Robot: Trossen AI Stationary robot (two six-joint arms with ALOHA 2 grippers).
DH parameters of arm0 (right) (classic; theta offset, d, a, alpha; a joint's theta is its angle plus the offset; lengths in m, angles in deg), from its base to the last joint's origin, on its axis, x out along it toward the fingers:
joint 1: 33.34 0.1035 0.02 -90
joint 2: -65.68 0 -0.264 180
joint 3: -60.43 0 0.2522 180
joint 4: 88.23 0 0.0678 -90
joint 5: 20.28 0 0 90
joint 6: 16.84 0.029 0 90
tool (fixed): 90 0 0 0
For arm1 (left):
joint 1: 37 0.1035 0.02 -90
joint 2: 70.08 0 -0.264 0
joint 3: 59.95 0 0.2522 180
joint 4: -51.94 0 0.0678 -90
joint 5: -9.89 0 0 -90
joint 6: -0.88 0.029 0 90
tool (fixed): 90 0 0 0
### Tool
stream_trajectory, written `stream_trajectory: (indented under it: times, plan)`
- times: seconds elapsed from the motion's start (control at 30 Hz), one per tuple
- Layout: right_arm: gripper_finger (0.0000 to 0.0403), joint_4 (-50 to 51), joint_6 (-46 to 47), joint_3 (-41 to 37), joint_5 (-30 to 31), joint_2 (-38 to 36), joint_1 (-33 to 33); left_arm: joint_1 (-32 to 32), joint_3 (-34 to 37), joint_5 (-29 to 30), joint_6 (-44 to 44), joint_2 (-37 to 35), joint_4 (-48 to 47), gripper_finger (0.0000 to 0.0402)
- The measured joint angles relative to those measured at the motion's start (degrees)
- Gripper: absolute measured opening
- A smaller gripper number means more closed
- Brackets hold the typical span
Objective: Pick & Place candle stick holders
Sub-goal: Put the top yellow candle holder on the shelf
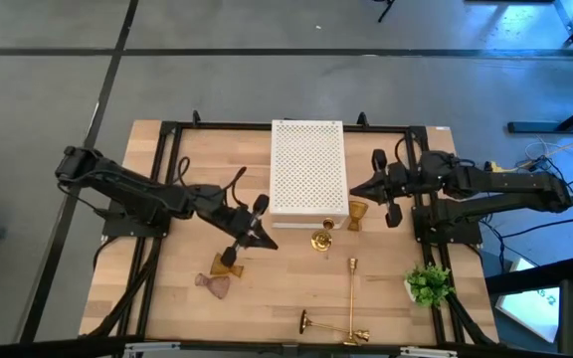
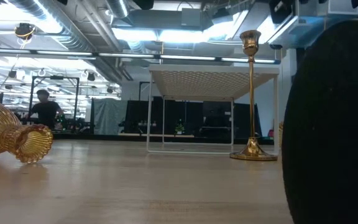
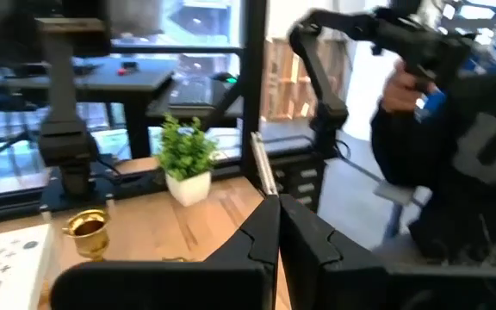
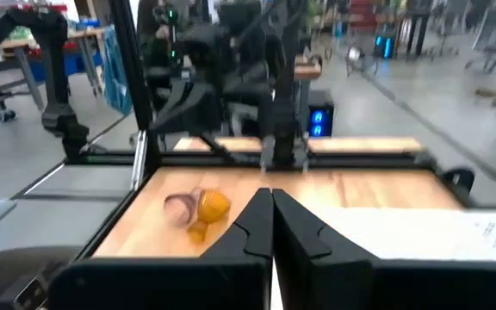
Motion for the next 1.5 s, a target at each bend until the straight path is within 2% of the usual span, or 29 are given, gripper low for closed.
stream_trajectory:
  times: [0.2,0.47,0.7,0.9,1.1,1.2,1.33,1.5]
  plan:
    - [0.0001,3.4,0.8,0.0,0.0,0.0,2.4,-2.4,0.0,10.2,-2.8,1.5,4.6,0.0003]
    - [0.0001,9.7,2.5,0.0,0.0,-0.2,5.5,-5.2,0.0,22.0,-4.3,1.8,5.6,0.0002]
    - [0.0001,18.6,8.1,0.0,2.0,-2.5,8.7,-7.3,0.0,30.8,-5.1,4.5,15.1,0.0001]
    - [0.0001,28.8,12.9,0.0,12.6,-5.8,12.4,-7.2,-1.0,31.1,-5.6,9.9,25.2,0.0004]
    - [0.0001,42.1,21.7,0.0,17.8,-6.7,12.8,-6.8,-5.2,30.6,-5.7,13.6,25.4,0.0006]
    - [0.0005,47.6,24.9,0.0,21.0,-5.7,12.1,-6.8,-6.3,28.5,-5.7,14.8,24.9,0.0006]
    - [0.0038,50.4,25.3,-0.1,21.3,-4.4,10.4,-6.8,-6.5,25.3,-5.7,14.9,24.1,0.0006]
    - [0.0101,50.6,22.8,-0.1,24.8,-1.9,8.7,-6.8,-6.5,24.9,-6.1,14.6,22.6,0.0006]
